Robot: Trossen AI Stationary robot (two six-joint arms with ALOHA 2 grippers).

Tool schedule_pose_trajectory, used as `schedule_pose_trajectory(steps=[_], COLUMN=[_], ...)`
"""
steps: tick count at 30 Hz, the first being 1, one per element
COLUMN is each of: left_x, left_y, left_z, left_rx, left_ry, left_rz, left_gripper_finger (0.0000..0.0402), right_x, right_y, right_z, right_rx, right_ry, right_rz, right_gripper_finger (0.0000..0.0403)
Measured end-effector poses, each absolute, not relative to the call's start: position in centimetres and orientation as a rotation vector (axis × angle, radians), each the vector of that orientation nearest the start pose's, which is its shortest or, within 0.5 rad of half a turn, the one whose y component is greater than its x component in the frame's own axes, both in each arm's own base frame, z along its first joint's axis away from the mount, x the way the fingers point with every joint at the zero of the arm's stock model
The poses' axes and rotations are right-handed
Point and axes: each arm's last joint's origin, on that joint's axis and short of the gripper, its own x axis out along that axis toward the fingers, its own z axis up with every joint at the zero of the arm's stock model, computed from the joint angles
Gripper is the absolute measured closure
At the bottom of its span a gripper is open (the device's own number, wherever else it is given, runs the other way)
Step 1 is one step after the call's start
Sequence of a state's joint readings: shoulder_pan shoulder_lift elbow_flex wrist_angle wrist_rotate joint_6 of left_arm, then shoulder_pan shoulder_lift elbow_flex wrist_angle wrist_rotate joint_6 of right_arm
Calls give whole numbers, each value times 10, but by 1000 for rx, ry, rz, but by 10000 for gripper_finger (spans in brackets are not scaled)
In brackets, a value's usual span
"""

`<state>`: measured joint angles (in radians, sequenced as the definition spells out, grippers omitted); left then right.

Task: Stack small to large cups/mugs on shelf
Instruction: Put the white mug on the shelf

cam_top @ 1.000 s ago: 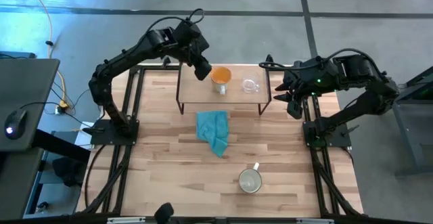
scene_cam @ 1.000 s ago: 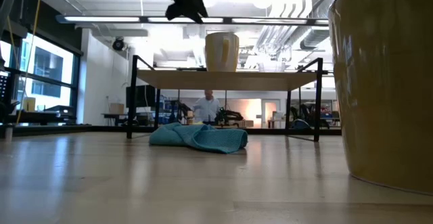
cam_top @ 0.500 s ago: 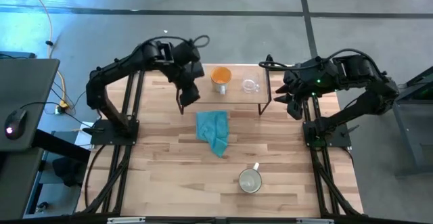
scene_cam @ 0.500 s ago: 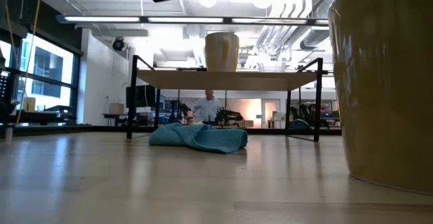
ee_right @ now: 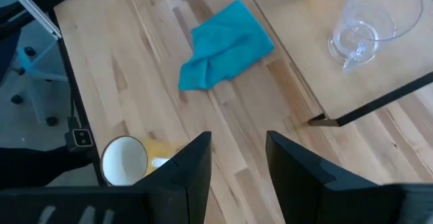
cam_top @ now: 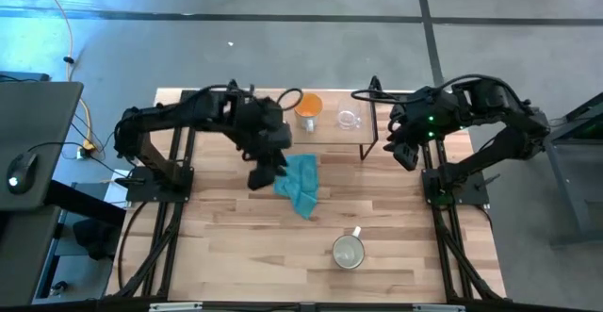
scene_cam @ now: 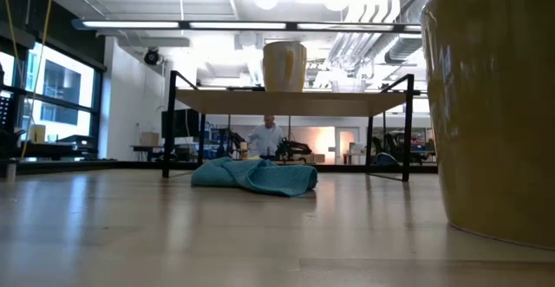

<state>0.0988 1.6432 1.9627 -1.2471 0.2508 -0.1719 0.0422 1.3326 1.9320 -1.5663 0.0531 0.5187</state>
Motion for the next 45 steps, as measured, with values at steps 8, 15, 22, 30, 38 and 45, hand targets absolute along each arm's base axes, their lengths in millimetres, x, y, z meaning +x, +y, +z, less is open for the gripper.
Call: schedule_pose_trajectory(steps=[8, 15, 22, 30, 38, 45], left_x=[342, 374, 409, 434, 449, 460], left_y=[-16, -32, -49, -54, -63, -74], left_z=[407, 368, 334, 311, 293, 271], left_rx=[-243, -290, -316, -365, -413, -443], left_ry=[799, 841, 849, 813, 793, 822], left_rz=[-162, -162, -218, -216, -205, -206], left_gripper_finger=[277, 277, 277, 277, 277, 277], right_x=[191, 192, 192, 191, 188, 178], right_y=[6, 6, 7, 7, 7, 5], right_z=[464, 464, 464, 463, 465, 469], right_rx=[362, 305, 259, 232, 161, 113], right_ry=[964, 974, 979, 988, 985, 955], right_rz=[-232, -203, -172, -157, -116, -106], right_gripper_finger=[269, 269, 269, 269, 269, 269])
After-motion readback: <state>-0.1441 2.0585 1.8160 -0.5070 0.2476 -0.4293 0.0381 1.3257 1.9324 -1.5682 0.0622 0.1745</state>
